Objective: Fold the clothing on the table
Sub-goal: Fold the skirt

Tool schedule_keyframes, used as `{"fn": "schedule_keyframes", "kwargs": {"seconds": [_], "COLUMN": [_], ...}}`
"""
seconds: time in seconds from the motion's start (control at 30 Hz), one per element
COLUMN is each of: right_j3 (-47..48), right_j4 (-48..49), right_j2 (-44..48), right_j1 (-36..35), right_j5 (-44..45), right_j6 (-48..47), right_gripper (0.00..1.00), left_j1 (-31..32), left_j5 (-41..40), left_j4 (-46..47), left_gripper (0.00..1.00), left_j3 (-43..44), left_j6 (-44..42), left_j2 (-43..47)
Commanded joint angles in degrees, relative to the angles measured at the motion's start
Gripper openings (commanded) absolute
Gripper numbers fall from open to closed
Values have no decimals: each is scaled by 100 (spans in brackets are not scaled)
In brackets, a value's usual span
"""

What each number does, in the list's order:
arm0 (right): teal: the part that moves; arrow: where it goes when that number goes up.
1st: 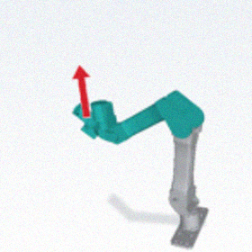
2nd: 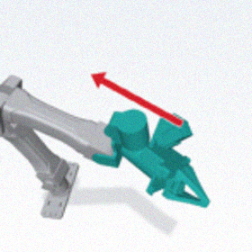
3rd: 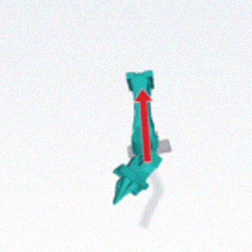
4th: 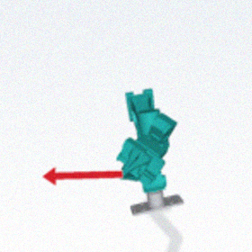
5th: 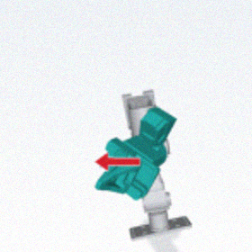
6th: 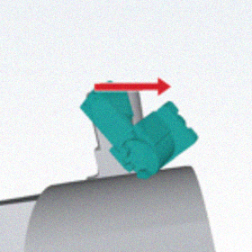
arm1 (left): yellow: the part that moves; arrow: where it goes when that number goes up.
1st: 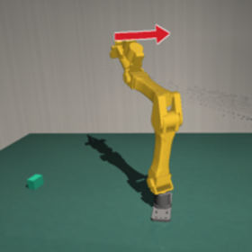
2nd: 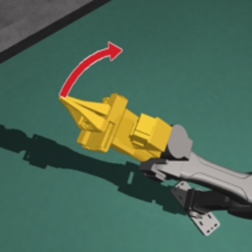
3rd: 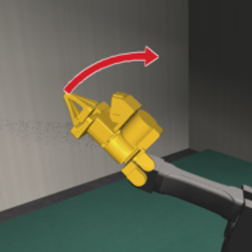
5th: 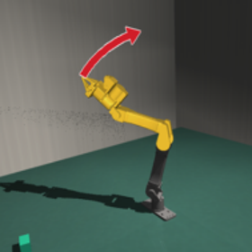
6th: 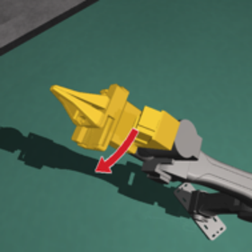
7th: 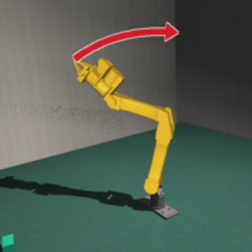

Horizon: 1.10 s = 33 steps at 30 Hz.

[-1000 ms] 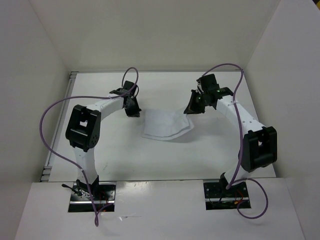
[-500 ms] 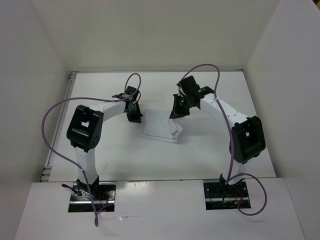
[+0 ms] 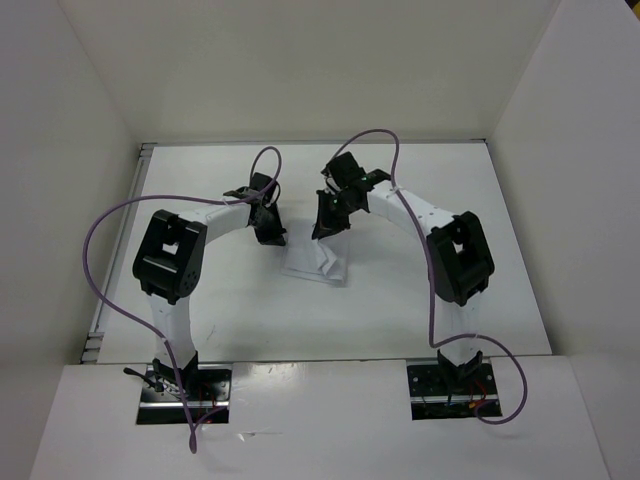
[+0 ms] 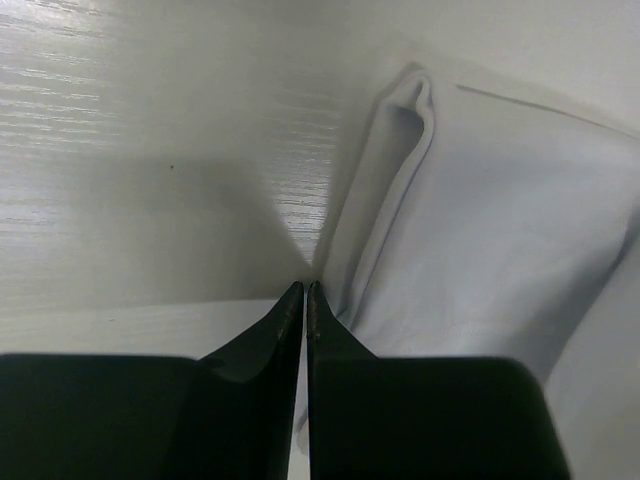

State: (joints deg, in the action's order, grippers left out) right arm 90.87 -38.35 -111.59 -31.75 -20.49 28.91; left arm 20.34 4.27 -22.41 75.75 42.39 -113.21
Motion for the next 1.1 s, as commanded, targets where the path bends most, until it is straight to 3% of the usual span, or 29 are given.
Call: {"fn": "schedule_keyframes", "kwargs": {"seconds": [0.0, 1.07], "right_j3": [440, 1820], "right_j4": [231, 179], "right_j2": [-179, -1795], "right_j1": [-104, -437], "right_j5": [-166, -447], "right_j6": [54, 265], "right_gripper": [0, 0], "left_j1": [14, 14], "left_j5": [39, 302], "left_j4": [-53, -105], "left_gripper": [9, 9], "left_j3": [-86, 19], "left_j6": [-11, -275], "left_j2": [36, -70]}}
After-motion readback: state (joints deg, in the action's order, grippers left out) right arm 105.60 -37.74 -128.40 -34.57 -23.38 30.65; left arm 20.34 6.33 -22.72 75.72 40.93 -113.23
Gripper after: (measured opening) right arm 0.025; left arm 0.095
